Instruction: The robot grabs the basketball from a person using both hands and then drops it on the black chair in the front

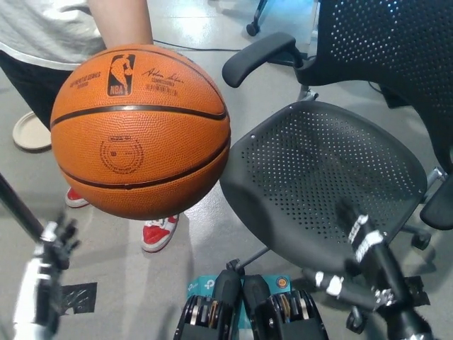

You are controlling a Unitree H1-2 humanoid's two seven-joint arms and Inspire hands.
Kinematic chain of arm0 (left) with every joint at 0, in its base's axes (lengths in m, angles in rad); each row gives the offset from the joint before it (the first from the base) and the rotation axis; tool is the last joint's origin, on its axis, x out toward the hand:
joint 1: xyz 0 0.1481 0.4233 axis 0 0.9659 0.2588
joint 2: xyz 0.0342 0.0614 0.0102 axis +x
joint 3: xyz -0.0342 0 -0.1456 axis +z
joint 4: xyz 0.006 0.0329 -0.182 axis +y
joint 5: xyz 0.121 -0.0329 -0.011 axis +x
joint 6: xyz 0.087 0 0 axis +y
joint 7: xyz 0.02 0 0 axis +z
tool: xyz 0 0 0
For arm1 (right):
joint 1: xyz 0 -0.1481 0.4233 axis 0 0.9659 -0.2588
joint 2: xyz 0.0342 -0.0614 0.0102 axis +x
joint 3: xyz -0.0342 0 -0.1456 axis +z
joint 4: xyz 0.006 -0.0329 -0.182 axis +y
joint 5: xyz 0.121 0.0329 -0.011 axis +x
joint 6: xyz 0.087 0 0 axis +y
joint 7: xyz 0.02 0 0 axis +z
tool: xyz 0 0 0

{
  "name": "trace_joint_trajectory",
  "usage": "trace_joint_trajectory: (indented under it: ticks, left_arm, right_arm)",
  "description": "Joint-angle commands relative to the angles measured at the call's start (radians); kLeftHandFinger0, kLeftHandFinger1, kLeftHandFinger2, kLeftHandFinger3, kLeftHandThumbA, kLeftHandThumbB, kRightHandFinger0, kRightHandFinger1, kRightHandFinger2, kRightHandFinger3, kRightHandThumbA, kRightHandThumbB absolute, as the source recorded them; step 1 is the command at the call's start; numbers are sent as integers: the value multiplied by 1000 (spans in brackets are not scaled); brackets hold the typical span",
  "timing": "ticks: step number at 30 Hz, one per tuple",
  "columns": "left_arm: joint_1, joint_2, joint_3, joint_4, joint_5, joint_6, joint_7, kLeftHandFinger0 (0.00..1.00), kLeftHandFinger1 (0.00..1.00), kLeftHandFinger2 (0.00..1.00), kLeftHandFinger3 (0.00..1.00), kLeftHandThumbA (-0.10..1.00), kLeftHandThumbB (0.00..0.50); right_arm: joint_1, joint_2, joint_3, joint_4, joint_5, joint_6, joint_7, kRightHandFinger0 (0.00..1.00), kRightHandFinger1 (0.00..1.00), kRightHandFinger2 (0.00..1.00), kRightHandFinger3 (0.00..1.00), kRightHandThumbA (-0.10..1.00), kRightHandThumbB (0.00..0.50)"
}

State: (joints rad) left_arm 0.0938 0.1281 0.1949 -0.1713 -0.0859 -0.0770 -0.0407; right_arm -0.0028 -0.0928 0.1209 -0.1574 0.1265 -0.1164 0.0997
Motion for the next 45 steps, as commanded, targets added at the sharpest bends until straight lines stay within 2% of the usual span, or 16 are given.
trace_joint_trajectory:
  ticks: [1, 3, 6, 8, 12, 14, 18, 19, 21, 23, 25, 27, 34, 41, 45]
  left_arm:
    - [-35, -6, 121, -147, -136, -45, 84, 1000, 1000, 1000, 1000, 1000, 256]
    - [-61, 9, 145, -166, -143, -33, 74, 1000, 1000, 1000, 1000, 1000, 238]
    - [-99, 21, 162, -205, -153, 21, 66, 1000, 1000, 1000, 1000, 1000, 301]
    - [-118, 26, 164, -219, -157, 49, 61, 1000, 1000, 1000, 1000, 1000, 305]
    - [-155, 44, 160, -236, -152, 89, 53, 1000, 1000, 1000, 1000, 1000, 308]
    - [-178, 47, 151, -227, -134, 93, 51, 1000, 1000, 1000, 1000, 1000, 287]
    - [-216, 57, 137, -213, -101, 114, 50, 1000, 1000, 1000, 1000, 1000, 292]
    - [-232, 58, 130, -204, -94, 113, 48, 1000, 1000, 1000, 1000, 1000, 276]
    - [-247, 56, 122, -197, -80, 117, 51, 1000, 1000, 1000, 1000, 1000, 274]
    - [-269, 52, 107, -180, -55, 98, 51, 1000, 1000, 1000, 1000, 1000, 241]
    - [-283, 51, 92, -176, -52, 99, 46, 1000, 1000, 1000, 1000, 1000, 230]
    - [-291, 48, 79, -182, -39, 105, 50, 1000, 1000, 1000, 1000, 1000, 235]
    - [-314, 49, 52, -189, -35, 108, 42, 1000, 1000, 1000, 1000, 1000, 187]
    - [-327, 35, 30, -197, -25, 137, 53, 1000, 1000, 1000, 1000, 1000, 195]
    - [-333, 25, 13, -209, -24, 157, 53, 1000, 1000, 1000, 1000, 1000, 174]
  right_arm:
    - [-125, 33, -37, -170, 210, 106, 16, 1000, 1000, 1000, 1000, 1000, 289]
    - [-192, 45, -44, -149, 229, 128, 21, 1000, 1000, 1000, 1000, 1000, 302]
    - [-280, 77, -48, -92, 284, 158, 38, 1000, 1000, 1000, 1000, 1000, 325]
    - [-311, 95, -50, -65, 343, 179, 63, 1000, 1000, 1000, 1000, 1000, 327]
    - [-370, 149, -58, -20, 441, 245, 72, 1000, 1000, 1000, 1000, 1000, 369]
    - [-400, 168, -60, 13, 454, 258, 80, 1000, 1000, 1000, 1000, 1000, 386]
    - [-463, 206, -74, 108, 493, 281, 106, 1000, 1000, 1000, 1000, 1000, 401]
    - [-491, 216, -76, 149, 490, 281, 115, 1000, 1000, 1000, 1000, 1000, 404]
    - [-512, 223, -84, 180, 495, 286, 120, 1000, 1000, 1000, 1000, 1000, 411]
    - [-542, 243, -98, 227, 509, 296, 119, 1000, 1000, 1000, 1000, 1000, 417]
    - [-565, 253, -102, 265, 493, 293, 116, 1000, 1000, 1000, 1000, 1000, 405]
    - [-583, 260, -99, 303, 462, 278, 115, 1000, 1000, 1000, 1000, 1000, 404]
    - [-606, 262, -109, 352, 446, 263, 122, 1000, 1000, 1000, 1000, 1000, 424]
    - [-600, 265, -110, 334, 450, 271, 127, 1000, 1000, 1000, 1000, 1000, 435]
    - [-593, 269, -108, 319, 448, 268, 131, 1000, 1000, 1000, 1000, 1000, 441]
